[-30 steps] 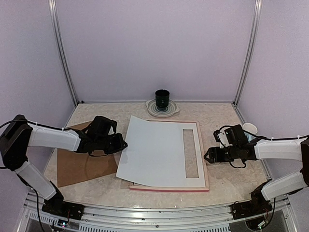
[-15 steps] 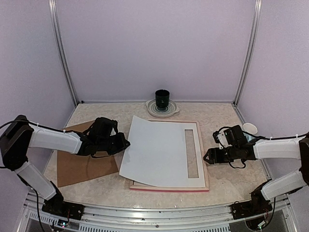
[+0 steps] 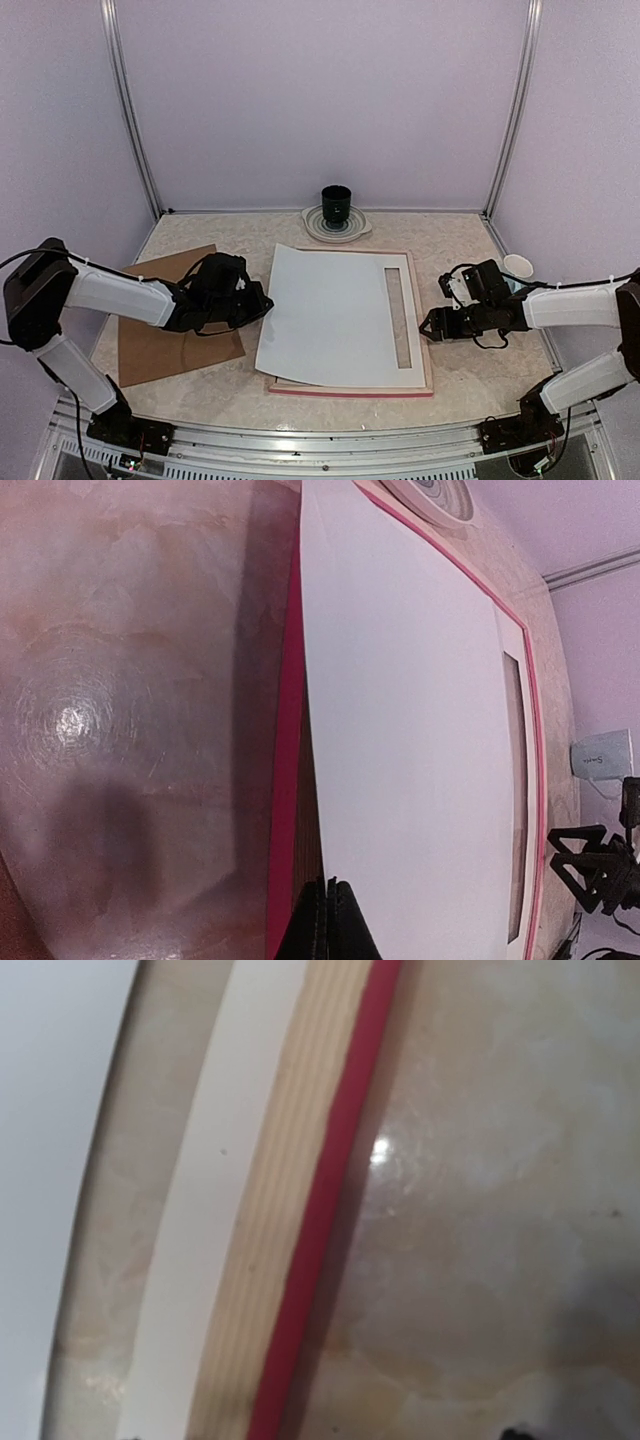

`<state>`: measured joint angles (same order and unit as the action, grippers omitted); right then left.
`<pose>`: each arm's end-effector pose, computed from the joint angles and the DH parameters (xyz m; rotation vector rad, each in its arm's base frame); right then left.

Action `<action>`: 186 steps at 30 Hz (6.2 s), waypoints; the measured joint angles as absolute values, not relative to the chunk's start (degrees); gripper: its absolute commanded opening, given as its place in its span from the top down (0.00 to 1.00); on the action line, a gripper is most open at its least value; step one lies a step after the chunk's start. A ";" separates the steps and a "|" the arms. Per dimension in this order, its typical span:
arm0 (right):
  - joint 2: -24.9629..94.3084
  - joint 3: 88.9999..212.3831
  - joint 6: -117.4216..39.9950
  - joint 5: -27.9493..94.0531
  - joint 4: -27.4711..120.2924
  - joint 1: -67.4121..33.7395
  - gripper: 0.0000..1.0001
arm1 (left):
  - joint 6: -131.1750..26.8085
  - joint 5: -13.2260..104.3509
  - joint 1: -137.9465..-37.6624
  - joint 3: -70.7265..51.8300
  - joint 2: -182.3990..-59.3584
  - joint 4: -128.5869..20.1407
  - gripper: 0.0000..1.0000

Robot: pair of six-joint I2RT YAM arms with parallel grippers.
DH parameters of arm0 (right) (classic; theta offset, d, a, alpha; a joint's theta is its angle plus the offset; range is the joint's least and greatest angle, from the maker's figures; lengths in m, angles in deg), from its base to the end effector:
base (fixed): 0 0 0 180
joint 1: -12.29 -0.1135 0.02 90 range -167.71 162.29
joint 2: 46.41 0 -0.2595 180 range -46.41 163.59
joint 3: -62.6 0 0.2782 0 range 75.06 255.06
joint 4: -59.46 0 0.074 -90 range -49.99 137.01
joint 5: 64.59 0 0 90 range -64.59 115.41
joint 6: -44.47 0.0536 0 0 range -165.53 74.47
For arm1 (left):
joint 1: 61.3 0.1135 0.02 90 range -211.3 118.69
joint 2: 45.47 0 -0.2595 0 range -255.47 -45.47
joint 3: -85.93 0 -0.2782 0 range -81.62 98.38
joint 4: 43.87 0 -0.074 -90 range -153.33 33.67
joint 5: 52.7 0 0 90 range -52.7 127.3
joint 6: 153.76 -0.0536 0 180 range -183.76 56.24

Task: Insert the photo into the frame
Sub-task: Place the photo on the mat board.

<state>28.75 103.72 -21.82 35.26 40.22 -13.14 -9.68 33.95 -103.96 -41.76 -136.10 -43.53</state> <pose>0.2308 0.1199 0.1070 -0.1122 2.5711 0.5566 0.2533 -0.2292 0.1220 -0.2697 2.3567 -0.8190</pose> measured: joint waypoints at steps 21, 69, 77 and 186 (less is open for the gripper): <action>29.62 104.92 -21.63 37.60 40.37 -13.14 0.23 | -13.07 33.57 -106.08 -38.81 -140.47 -41.30 0.97; 28.66 107.35 -20.80 36.63 38.23 -13.14 0.23 | -0.24 55.41 -106.63 -42.26 -147.73 -10.22 0.81; 28.66 107.33 -20.84 36.44 38.23 -13.14 0.23 | 0.25 57.90 -106.63 -41.00 -149.17 -10.09 0.95; 27.33 107.35 -19.03 37.68 37.82 -12.37 0.22 | -13.26 52.50 -105.14 -33.28 -146.99 -28.40 0.08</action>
